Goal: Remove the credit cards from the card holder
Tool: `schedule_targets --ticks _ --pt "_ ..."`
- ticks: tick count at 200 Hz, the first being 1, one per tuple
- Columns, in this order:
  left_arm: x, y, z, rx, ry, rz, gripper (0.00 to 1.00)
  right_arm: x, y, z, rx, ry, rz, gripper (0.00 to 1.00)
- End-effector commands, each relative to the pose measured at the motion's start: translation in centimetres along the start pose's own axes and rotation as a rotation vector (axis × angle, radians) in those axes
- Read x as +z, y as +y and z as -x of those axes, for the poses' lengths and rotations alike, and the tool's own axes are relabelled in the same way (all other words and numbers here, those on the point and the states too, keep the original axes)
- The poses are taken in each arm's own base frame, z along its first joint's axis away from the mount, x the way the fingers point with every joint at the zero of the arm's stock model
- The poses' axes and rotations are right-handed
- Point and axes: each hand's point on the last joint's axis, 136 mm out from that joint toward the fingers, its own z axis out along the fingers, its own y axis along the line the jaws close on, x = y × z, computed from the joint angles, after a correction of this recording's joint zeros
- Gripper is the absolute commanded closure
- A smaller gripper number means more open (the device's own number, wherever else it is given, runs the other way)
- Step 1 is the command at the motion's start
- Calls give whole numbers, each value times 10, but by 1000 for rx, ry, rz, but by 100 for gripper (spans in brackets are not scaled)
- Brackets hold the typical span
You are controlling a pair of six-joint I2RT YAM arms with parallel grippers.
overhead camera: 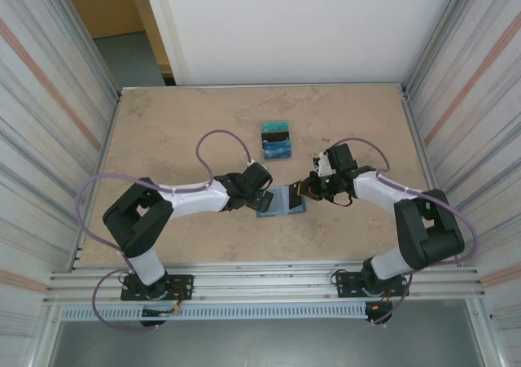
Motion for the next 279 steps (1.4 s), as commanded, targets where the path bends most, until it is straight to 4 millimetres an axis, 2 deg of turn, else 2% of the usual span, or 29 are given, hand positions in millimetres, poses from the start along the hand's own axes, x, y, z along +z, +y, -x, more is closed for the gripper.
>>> schedule_targets --ticks 1,50,73,97,152,195,230,247,269,279 --pt "-30 11 21 -4 -81 0 1 -22 13 3 -121 -32 -13 98" --pt "-85 15 69 -16 -265 -186 1 -52 51 2 -296 -82 71 100" --pt "-116 1 86 42 -371 -414 2 -62 72 1 -383 -102 118 100" --pt "-139 -10 93 118 -432 -569 3 -70 94 -3 -470 -104 190 100" --pt "-149 -37 85 284 -405 -748 6 -74 132 -19 -617 -38 332 100" --pt "-146 -44 83 299 -394 -853 13 -75 148 -32 -699 17 396 100" --pt "-154 -51 78 328 -377 -942 29 -77 153 -36 -724 39 424 100" --pt "-157 -54 75 340 -368 -974 41 -77 155 -37 -730 48 437 100" --pt "-161 -58 74 343 -363 -1019 53 -77 157 -37 -734 57 453 100" --pt "-162 -60 74 341 -361 -1033 62 -77 158 -37 -737 58 456 100"
